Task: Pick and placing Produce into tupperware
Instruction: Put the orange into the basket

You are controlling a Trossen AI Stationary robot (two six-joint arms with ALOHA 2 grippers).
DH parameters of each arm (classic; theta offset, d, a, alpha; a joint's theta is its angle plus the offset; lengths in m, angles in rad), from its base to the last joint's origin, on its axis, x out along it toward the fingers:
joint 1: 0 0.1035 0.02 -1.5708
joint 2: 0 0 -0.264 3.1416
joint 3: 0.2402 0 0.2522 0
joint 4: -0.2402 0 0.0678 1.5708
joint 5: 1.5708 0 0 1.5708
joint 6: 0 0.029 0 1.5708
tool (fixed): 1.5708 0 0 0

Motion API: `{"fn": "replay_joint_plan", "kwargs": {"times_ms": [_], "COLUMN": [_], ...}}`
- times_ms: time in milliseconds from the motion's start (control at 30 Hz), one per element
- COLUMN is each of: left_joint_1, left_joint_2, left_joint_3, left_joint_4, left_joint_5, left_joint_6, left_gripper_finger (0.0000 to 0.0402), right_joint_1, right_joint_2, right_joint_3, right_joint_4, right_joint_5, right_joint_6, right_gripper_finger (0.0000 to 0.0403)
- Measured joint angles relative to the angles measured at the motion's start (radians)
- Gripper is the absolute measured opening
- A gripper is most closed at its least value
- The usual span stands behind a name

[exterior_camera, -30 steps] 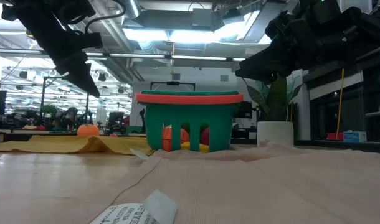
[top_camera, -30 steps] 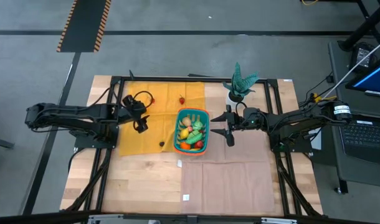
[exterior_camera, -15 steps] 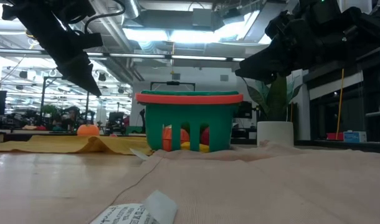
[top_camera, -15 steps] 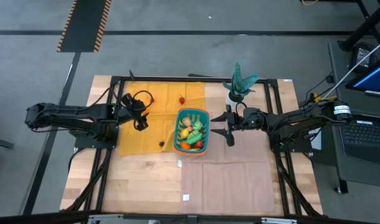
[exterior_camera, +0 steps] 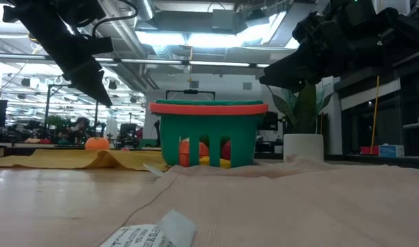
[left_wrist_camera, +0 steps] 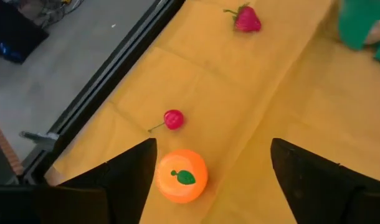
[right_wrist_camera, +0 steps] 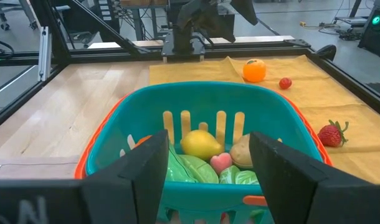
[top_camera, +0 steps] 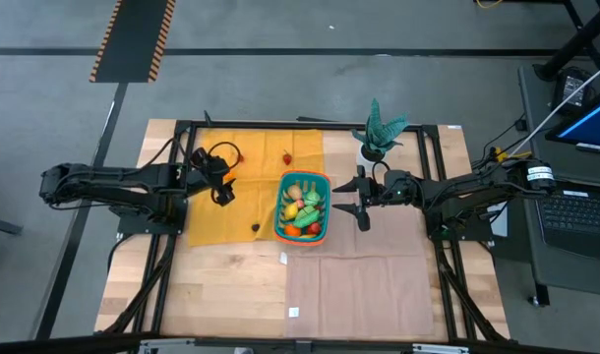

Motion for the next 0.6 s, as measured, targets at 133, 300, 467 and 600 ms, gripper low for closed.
{"fn": "replay_joint_plan", "kwargs": {"times_ms": [133,300,467,600], "left_joint_1": [0.053,0.166,0.303,0.396], "left_joint_2": [0.0,0.0,0.017,0.036], "left_joint_3": [0.0,0.0,0.001,0.022], "left_joint_4": [0.0,0.0,-0.001,-0.027], "left_joint_5": [0.004,0.187,0.301,0.384], "left_joint_6": [-0.073,-0.107,-0.126,-0.125], "left_gripper_finger": [0.032,0.0322,0.0322,0.0322], "right_joint_1": [0.0,0.0,0.0,0.0], "right_joint_2": [0.0,0.0,0.0,0.0], "right_joint_3": [0.0,0.0,0.0,0.0], "right_joint_4": [0.001,0.006,0.012,0.014], "right_joint_5": [0.0,0.0,0.0,0.0], "right_joint_6": [0.001,0.001,0.002,0.003], "right_gripper_finger": [0.0225,0.0225,0.0225,0.0225]}}
